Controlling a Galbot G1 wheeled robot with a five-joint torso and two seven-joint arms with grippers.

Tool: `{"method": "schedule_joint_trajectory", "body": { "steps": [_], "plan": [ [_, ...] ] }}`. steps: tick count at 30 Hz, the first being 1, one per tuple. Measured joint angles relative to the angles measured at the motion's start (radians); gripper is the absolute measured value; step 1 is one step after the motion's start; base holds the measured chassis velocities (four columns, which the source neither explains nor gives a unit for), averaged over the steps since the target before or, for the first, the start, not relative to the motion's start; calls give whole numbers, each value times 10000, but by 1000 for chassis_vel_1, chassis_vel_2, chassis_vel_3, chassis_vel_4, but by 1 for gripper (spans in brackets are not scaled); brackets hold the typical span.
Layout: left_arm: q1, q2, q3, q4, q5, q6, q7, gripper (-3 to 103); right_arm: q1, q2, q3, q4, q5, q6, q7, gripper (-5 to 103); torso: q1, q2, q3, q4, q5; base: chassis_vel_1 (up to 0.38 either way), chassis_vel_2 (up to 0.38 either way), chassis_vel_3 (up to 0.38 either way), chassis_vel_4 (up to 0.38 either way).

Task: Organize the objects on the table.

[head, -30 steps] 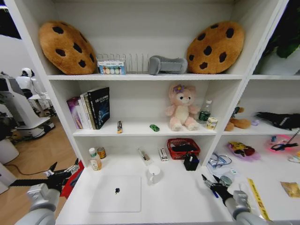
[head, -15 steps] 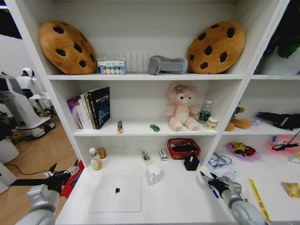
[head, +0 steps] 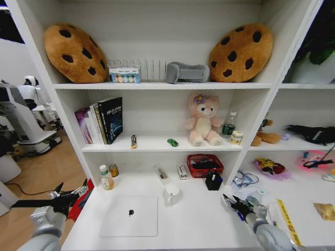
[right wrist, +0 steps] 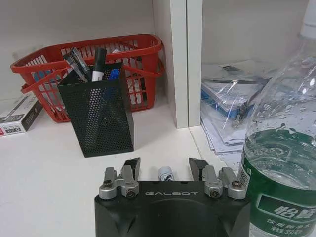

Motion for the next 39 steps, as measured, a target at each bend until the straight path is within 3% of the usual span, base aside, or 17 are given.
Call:
{"method": "schedule_joint_trajectory", "body": {
  "steps": [1,3,5,7,8,10,11,17,39],
  "plan": [
    [0,0,0,0,0,0,0,100,0,0,0,0,0,0,0,58,0,0,0,0,0,0,0,0,0],
    [-17,-3,9,27,9,0,3,100,109,1,-57,-56,50,-71,-5,47,0,0,0,1,0,0,0,0,0],
    [-27,-6,14,32,10,0,3,100,171,9,-89,-86,83,-113,-16,47,0,0,0,2,0,0,0,0,0],
    [-59,-24,11,33,-2,0,3,100,267,56,-133,-140,88,-134,-34,36,0,1,0,1,1,0,0,0,0],
    [-59,-24,11,33,-2,0,3,100,267,56,-133,-140,88,-134,-34,36,0,1,0,1,1,0,0,0,0],
    [-106,-52,-17,39,-33,-1,0,100,331,124,-169,-159,83,-230,-35,25,1,0,0,2,1,0,0,0,0],
    [-106,-52,-17,39,-33,-1,0,100,331,124,-169,-159,83,-230,-35,25,1,0,0,2,1,0,0,0,0],
    [-121,-1,-73,45,-119,1,-43,100,304,179,-178,-173,81,-322,-27,2,-2,1,-2,2,-3,0,0,0,0],
    [-146,16,-101,84,-153,10,-76,100,-118,388,-70,-63,-254,-125,76,0,-3,4,-2,1,-2,0,0,0,0]
  ]
}}
